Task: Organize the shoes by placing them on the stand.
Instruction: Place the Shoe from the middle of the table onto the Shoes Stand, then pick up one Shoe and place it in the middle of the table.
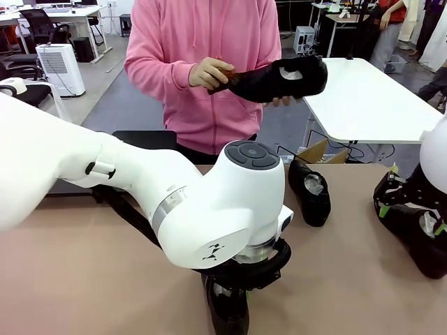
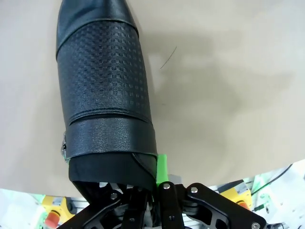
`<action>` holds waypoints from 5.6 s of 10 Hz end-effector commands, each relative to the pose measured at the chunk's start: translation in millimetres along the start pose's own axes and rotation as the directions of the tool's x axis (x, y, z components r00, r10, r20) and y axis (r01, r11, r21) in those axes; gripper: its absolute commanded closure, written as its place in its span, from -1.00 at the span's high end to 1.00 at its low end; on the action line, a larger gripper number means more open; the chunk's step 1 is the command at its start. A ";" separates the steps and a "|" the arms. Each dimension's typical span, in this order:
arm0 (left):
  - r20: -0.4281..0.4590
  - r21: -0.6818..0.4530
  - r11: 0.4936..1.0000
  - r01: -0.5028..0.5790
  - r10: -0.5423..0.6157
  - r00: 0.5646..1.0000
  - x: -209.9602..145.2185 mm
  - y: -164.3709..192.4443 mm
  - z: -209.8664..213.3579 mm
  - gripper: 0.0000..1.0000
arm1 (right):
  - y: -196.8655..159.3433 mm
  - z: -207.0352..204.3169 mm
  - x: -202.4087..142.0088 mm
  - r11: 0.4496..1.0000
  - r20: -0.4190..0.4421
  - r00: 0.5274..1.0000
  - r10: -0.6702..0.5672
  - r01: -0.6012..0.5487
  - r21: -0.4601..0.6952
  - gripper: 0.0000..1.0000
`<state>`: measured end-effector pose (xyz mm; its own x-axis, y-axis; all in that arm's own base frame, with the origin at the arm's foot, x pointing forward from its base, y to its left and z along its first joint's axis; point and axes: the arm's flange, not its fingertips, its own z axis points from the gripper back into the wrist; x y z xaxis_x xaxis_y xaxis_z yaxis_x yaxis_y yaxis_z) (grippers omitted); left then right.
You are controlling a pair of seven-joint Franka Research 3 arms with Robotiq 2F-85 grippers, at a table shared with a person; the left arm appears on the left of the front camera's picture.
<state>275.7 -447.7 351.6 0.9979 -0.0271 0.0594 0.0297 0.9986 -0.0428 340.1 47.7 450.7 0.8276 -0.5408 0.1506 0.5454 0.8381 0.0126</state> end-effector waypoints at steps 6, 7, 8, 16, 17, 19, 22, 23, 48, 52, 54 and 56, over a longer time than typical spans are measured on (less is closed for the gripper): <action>0.215 -0.019 0.995 0.100 -0.093 0.972 -29.6 134.9 138.2 -1.00 | -1.0 0.6 1.7 1.000 0.000 1.000 0.014 -0.014 0.020 1.00; 0.288 0.013 0.993 0.119 -0.118 0.951 -24.6 165.2 159.0 -1.00 | -1.0 0.6 1.7 1.000 0.000 1.000 0.014 -0.014 0.020 1.00; 0.309 0.104 0.989 0.105 -0.132 0.942 -9.7 194.4 165.6 -1.00 | -1.0 0.6 1.7 1.000 0.000 1.000 0.014 -0.014 0.020 1.00; 0.554 0.076 0.997 0.027 -0.065 0.830 176.3 297.7 176.2 -1.00 | -1.0 0.6 1.7 1.000 0.000 1.000 0.014 -0.014 0.020 1.00; 0.548 0.072 0.996 0.046 -0.078 0.833 192.7 293.6 167.3 -1.00 | -1.0 0.6 1.7 1.000 0.000 1.000 0.014 -0.014 0.020 1.00; 0.504 0.108 0.992 0.069 -0.114 0.856 218.8 287.0 142.3 -1.00 | -1.0 0.6 1.7 1.000 0.000 1.000 0.014 -0.014 0.020 1.00; 0.495 0.201 0.977 0.068 -0.161 0.854 232.0 292.7 124.2 -1.00 | -1.0 0.6 1.7 1.000 0.000 1.000 0.014 -0.014 0.020 1.00; 0.497 0.249 0.965 0.078 -0.197 0.845 236.0 295.0 117.9 -1.00 | -1.0 0.6 1.7 1.000 0.000 1.000 0.014 -0.014 0.020 1.00; 0.517 0.219 0.975 0.032 -0.144 0.844 251.4 307.4 111.6 0.41 | -1.0 0.6 1.7 1.000 0.000 1.000 0.014 -0.014 0.020 1.00; 0.517 0.219 0.975 0.032 -0.144 0.844 251.4 307.4 111.6 0.41 | -1.0 0.6 1.7 1.000 0.000 1.000 0.014 -0.014 0.020 1.00; 0.517 0.219 0.975 0.032 -0.144 0.844 251.4 307.4 111.6 0.41 | -14.1 21.3 -11.4 0.998 0.039 0.997 0.068 -0.068 0.006 1.00; 0.517 0.219 0.975 0.032 -0.144 0.844 251.4 307.4 111.6 0.41 | -48.4 51.6 -31.4 0.952 0.021 0.959 0.281 -0.282 0.119 1.00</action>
<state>527.6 -143.6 461.9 0.8109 -0.1344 0.5696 0.0475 0.9852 0.1649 315.5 43.1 489.0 0.8981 -0.3964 0.1905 0.3965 0.9172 0.0392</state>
